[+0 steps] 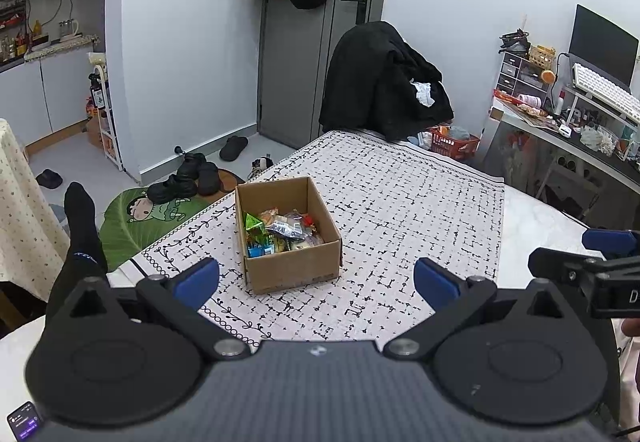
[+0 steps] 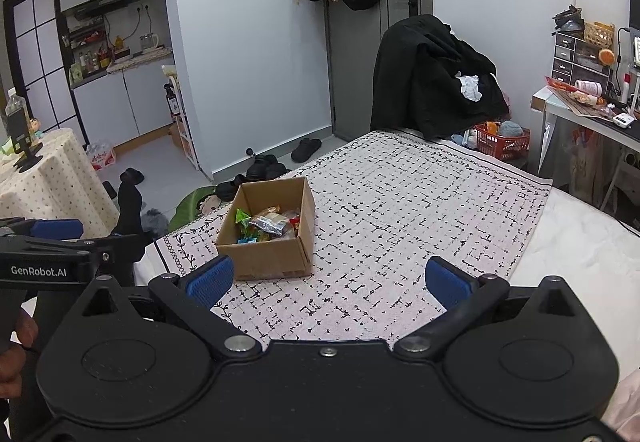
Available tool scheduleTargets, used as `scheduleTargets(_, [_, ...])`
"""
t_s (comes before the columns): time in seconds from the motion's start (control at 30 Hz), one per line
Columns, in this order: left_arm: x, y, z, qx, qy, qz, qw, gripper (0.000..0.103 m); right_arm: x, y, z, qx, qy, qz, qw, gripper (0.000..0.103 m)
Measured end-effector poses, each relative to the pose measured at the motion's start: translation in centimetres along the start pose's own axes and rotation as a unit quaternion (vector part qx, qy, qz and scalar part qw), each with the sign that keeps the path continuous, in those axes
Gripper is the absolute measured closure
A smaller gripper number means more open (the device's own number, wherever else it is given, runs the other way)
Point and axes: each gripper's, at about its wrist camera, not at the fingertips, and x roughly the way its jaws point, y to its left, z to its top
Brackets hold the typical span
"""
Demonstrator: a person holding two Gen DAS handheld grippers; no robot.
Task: Organize snacks
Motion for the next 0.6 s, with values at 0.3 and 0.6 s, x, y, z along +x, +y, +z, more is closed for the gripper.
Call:
scheduleTargets(0.3, [0.02, 0.50, -0.08, -0.004, 0.000, 0.002, 1.0000, 0.000, -0.08, -0.32, -0.03, 0.005, -0.004, 0.000, 1.000, 0.000])
scheduleTargets(0.6, [-0.18, 0.18, -0.14, 0.006, -0.003, 0.001, 1.0000, 0.000, 0.20, -0.27, -0.13, 0.011, -0.003, 0.001, 1.000, 0.000])
